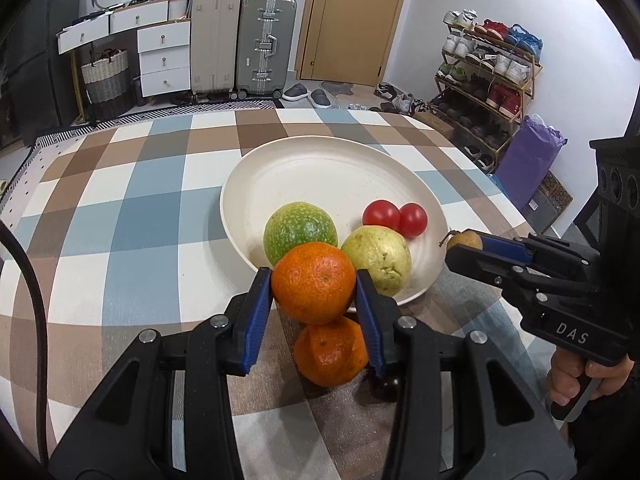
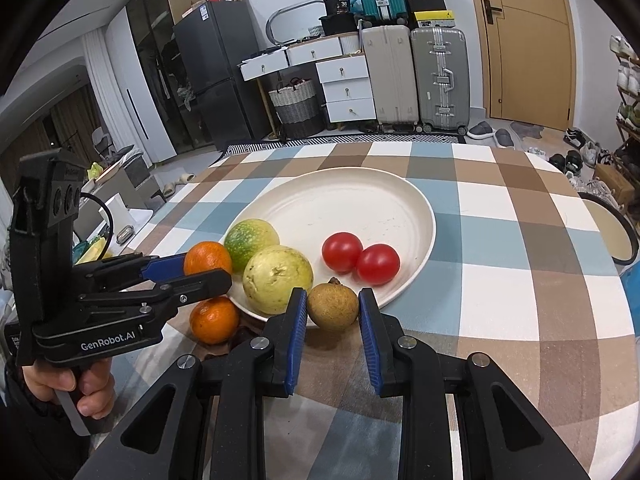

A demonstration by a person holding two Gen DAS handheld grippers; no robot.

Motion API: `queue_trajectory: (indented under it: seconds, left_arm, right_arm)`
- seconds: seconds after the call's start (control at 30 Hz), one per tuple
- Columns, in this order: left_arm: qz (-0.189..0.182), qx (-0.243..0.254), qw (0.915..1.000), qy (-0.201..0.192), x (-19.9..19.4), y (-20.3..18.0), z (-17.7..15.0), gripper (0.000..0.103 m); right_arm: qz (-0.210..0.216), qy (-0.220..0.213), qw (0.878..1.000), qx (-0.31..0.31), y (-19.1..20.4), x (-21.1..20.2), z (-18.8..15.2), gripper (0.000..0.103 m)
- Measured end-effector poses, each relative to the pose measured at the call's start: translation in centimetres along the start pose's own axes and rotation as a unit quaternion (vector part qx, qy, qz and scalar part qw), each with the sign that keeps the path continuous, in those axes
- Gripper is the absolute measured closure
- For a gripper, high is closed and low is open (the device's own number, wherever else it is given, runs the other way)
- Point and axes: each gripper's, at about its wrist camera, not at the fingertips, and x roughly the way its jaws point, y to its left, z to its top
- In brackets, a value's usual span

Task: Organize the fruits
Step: 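Carry orange and kiwi into the white plate and open both grippers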

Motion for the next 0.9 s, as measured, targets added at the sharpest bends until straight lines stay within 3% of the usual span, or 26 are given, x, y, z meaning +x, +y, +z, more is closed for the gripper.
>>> queue_trajectory:
  seconds: [0.9]
  left_arm:
    - [0.010,0.004,0.9999,0.002,3.6,1.1,2.6,0.065]
  right_arm:
    - [-0.014,0.009,1.000,0.003,-1.0,2.9,1.3,0.076]
